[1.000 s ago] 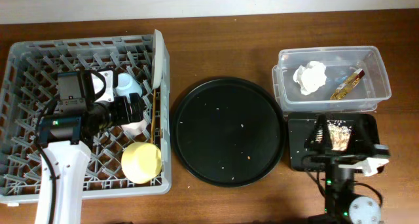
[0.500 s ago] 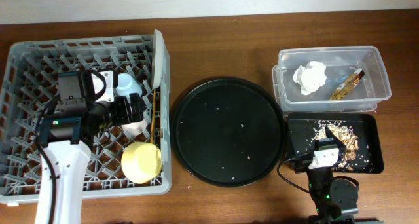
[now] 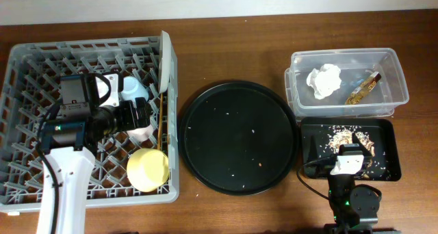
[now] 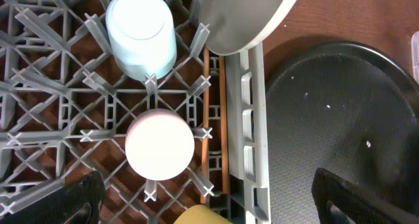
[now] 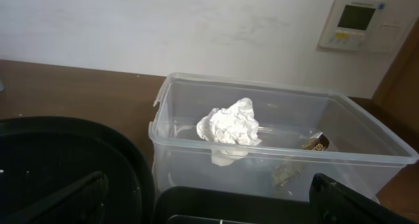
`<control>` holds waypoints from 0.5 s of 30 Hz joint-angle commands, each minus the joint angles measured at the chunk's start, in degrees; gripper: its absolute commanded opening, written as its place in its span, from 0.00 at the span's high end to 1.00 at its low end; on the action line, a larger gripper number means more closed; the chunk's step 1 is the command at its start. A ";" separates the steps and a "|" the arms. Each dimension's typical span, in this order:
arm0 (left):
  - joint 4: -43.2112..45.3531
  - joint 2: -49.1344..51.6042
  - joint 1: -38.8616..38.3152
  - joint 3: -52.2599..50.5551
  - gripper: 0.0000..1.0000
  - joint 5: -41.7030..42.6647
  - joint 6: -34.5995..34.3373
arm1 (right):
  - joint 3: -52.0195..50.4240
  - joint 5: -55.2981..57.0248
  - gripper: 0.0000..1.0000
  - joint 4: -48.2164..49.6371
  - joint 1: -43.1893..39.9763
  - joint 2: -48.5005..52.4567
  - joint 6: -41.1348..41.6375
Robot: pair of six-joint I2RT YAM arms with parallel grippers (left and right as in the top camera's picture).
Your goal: Sort waste into correct bins and load items into the dishwasher rack
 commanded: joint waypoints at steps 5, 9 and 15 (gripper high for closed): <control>0.02 0.11 0.20 0.90 0.01 -0.42 -0.72 | -0.39 -0.11 0.01 -0.33 -0.46 -0.46 -0.37; -0.22 -3.91 0.17 0.61 0.01 -0.42 -0.72 | -0.39 -0.11 0.01 -0.33 -0.46 -0.46 -0.39; -0.20 -29.24 0.20 0.61 0.01 -0.39 -0.72 | -0.39 -0.11 0.01 -0.33 -0.46 -0.46 -0.39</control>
